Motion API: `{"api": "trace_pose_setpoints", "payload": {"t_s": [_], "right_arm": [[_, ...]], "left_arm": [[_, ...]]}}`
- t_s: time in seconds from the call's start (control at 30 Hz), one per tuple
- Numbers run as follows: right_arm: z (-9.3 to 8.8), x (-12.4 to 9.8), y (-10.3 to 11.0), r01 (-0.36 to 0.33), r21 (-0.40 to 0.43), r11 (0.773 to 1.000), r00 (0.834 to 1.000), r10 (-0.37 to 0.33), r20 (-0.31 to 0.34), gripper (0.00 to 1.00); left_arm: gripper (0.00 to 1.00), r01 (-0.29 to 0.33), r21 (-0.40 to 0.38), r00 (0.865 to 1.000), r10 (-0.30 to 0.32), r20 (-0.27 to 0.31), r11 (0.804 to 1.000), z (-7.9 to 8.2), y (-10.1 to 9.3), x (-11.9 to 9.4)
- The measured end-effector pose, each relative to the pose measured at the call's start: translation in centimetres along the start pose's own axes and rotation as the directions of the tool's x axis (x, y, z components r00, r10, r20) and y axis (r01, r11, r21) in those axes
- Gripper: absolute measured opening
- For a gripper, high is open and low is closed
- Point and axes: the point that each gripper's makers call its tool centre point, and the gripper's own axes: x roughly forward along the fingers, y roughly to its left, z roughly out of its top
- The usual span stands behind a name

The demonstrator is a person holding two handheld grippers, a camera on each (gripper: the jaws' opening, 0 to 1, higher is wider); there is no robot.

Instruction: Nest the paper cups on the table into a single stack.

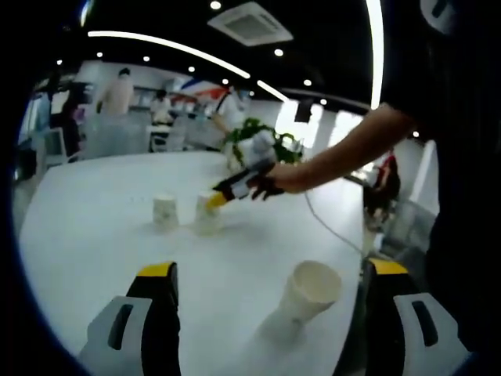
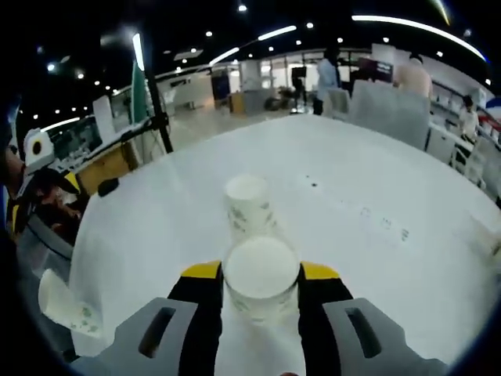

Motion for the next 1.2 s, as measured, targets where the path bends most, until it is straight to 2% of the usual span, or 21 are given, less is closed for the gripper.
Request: {"api": "trace_pose_setpoints", "payload": {"t_s": [0.23,0.63,0.93,1.2], "right_arm": [[-0.3,-1.3,-0.1,0.001,0.002,1.000,1.000,-0.001,0.009,0.34],[0.8,-4.1,0.8,0.007,-0.022,1.000,0.999,-0.006,0.051,0.34],[1.4,-6.4,2.1,0.012,-0.034,0.999,0.997,-0.009,0.075,0.34],[1.9,-8.3,3.7,0.007,-0.047,0.999,0.995,-0.002,0.102,0.34]], "left_arm": [[0.99,0.011,0.004,1.000,-0.011,-0.004,1.000,0.1,-0.7,0.0],[0.99,0.015,0.037,1.000,-0.015,-0.002,0.999,1.3,-1.7,0.1],[0.99,0.022,0.068,1.000,-0.022,-0.007,0.997,1.9,-2.9,-0.2],[1.00,0.027,0.060,1.000,-0.027,-0.007,0.998,1.9,-3.4,-0.4]]}}
